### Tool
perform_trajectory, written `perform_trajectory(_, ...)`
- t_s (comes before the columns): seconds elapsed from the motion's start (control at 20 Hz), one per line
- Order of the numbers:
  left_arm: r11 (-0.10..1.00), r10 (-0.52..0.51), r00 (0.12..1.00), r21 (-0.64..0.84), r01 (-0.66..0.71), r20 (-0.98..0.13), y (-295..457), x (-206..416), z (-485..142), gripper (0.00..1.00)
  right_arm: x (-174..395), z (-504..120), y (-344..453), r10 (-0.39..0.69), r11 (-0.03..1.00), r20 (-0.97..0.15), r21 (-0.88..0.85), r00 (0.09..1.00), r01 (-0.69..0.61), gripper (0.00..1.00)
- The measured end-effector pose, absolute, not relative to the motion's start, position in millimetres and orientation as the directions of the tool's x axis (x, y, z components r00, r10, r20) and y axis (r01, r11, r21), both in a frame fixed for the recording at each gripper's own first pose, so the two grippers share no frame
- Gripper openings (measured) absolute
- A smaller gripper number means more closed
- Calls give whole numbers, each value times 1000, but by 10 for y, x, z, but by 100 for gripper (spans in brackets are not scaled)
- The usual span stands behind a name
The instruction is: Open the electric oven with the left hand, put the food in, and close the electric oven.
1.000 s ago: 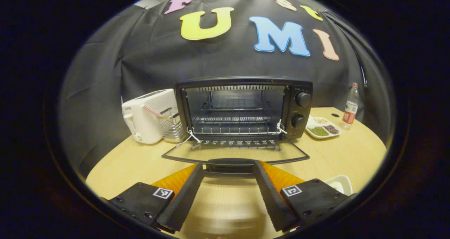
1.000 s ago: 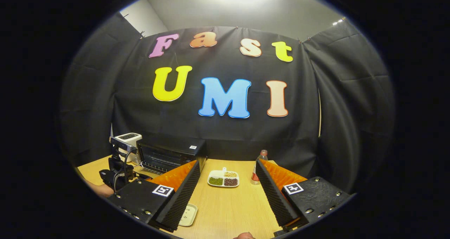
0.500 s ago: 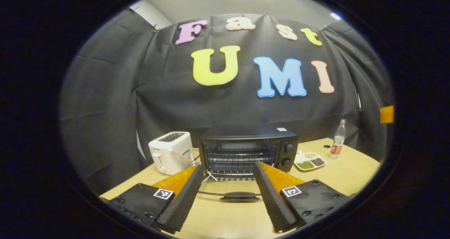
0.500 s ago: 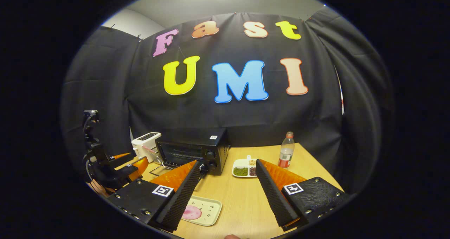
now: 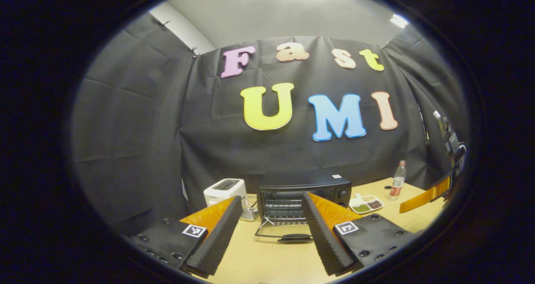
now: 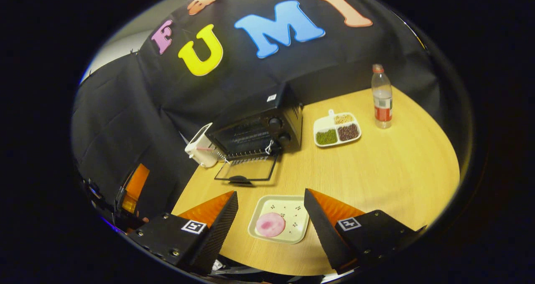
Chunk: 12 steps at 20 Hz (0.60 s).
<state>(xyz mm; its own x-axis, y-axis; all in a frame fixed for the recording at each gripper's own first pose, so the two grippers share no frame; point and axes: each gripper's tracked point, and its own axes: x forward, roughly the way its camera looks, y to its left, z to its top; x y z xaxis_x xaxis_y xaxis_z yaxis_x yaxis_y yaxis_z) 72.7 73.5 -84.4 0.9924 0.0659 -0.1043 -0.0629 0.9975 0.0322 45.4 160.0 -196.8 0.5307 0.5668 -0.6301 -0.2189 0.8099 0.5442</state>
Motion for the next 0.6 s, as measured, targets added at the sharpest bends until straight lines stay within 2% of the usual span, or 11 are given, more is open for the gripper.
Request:
perform_trajectory(0.15, 995, 94, 991, 34, -91, -101, 835, 587, -795, 100, 404, -2241, 1665, 585, 803, -691, 566, 425, -186, 98)
perform_trajectory(0.2, 995, 102, 990, 31, -99, -101, 865, 550, -802, 91, 381, -2341, 1695, 591, 801, -710, 572, 383, -175, 98)
perform_trajectory(0.4, 990, 136, 985, 37, -133, -102, 1016, 446, -810, 94, 258, -2766, 1754, 577, 816, -785, 560, 226, -143, 98)
perform_trajectory(0.6, 985, 173, 978, 20, -172, -119, 1206, 393, -889, 100, 259, -3040, 1777, 551, 835, -819, 543, 159, -91, 97)
